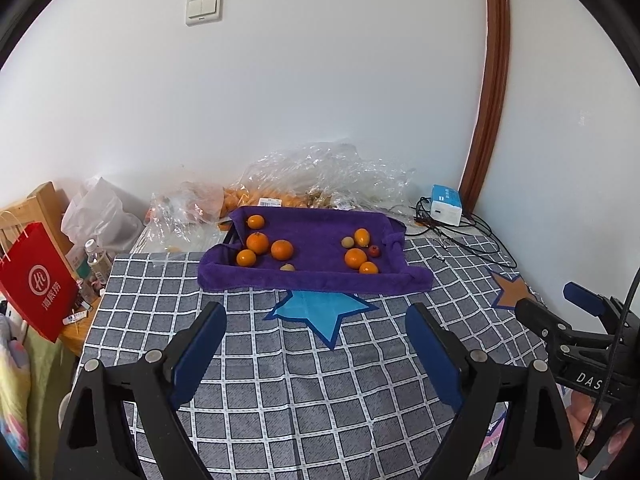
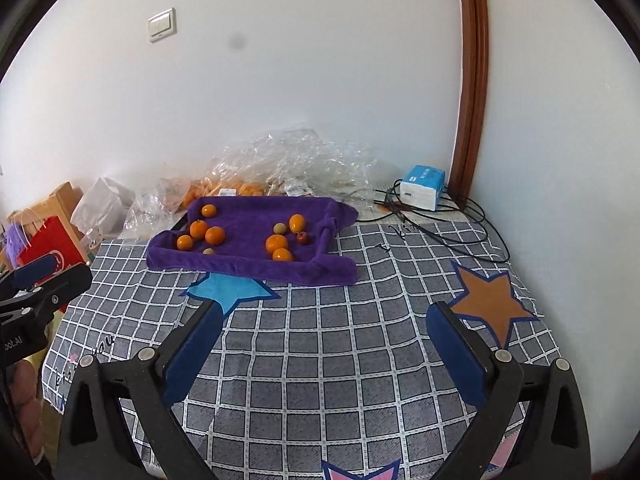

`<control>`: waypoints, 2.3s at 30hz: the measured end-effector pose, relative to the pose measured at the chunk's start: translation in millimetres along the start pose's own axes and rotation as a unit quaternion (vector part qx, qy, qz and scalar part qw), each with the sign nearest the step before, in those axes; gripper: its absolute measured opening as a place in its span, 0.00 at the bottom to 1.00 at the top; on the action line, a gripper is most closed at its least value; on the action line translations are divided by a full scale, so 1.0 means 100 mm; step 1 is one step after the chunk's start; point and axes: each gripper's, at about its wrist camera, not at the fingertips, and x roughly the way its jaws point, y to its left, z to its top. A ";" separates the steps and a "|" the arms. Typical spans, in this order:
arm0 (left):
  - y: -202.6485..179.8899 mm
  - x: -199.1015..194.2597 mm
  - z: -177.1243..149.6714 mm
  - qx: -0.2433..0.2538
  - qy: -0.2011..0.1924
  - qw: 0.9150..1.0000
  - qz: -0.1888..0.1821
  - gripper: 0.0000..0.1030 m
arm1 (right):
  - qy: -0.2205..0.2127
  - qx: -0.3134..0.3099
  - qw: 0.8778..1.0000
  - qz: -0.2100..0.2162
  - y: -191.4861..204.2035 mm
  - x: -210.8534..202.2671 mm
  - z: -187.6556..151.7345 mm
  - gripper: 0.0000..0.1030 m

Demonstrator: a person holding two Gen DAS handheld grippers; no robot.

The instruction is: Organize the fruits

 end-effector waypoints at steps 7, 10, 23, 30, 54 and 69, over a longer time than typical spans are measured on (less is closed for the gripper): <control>0.06 -0.04 -0.01 -0.008 -0.002 1.000 0.002 0.88 | 0.000 -0.005 1.000 -0.001 0.05 0.00 -0.02 0.97; 0.08 -0.03 -0.01 -0.009 -0.001 1.000 0.002 0.88 | -0.001 -0.001 1.000 0.002 0.06 -0.02 -0.03 0.97; 0.07 -0.03 -0.03 -0.010 0.000 1.000 0.001 0.88 | 0.000 0.009 1.000 0.002 0.05 -0.04 -0.04 0.97; 0.06 -0.02 -0.03 -0.013 0.002 1.000 -0.003 0.88 | 0.000 0.009 1.000 0.004 0.04 -0.04 -0.05 0.97; 0.10 -0.01 -0.04 -0.011 0.003 1.000 -0.003 0.88 | 0.002 0.007 1.000 0.001 0.06 -0.03 -0.06 0.97; 0.12 0.02 -0.03 -0.004 0.002 1.000 0.000 0.89 | -0.003 0.007 1.000 -0.003 0.06 0.01 -0.04 0.97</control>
